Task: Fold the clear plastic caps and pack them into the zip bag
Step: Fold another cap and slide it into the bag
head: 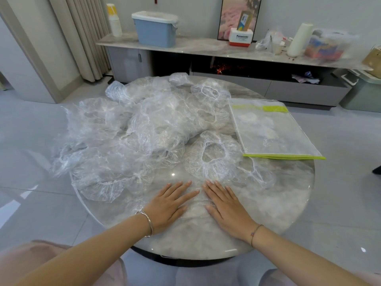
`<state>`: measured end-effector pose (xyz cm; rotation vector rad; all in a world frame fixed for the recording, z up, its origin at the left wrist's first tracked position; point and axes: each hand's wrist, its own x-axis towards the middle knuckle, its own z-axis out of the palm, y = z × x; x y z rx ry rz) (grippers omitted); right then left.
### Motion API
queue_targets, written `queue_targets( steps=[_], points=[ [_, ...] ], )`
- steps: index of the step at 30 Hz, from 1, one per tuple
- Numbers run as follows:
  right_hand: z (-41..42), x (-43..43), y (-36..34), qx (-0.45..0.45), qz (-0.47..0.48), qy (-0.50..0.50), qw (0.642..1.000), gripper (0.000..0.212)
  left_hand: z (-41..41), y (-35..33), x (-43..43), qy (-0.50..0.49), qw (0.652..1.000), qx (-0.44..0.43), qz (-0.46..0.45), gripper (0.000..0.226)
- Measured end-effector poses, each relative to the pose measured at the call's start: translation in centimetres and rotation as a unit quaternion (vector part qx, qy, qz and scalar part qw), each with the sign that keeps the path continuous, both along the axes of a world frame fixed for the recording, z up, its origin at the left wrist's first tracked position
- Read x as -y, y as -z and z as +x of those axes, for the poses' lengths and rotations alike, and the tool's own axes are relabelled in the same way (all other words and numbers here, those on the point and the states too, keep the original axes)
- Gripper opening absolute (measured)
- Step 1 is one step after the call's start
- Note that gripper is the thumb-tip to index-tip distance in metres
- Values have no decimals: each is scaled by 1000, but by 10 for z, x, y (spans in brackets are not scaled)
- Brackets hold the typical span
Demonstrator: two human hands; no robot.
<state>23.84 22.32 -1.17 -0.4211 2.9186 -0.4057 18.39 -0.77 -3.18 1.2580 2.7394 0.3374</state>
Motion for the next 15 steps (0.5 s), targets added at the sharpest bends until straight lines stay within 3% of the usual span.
queue_targets(
  steps=[2,5,7,9,12,13,15],
  points=[
    [-3,-3,-8,-27,-27,8,999,55,-1,-5,2,1,1000,5,-3,54],
    [-1,-6,-21,-150,-75,1,986,45,0,-21,-1,-44,999,-1,29,60],
    [4,-3,-25,-210,-78,-45,974,37,1,-36,-4,-89,995,16,41,50],
    [8,5,-23,-233,-62,-114,964,36,0,-44,-5,-146,981,120,44,33],
    [13,10,-16,-241,25,-220,945,39,6,-52,-3,-208,905,337,156,24],
    [13,10,-14,-244,47,-244,937,37,9,-55,-3,-206,898,355,156,23],
    [12,7,-10,-255,56,-272,926,30,10,-56,-3,-191,938,272,101,24]
  ],
)
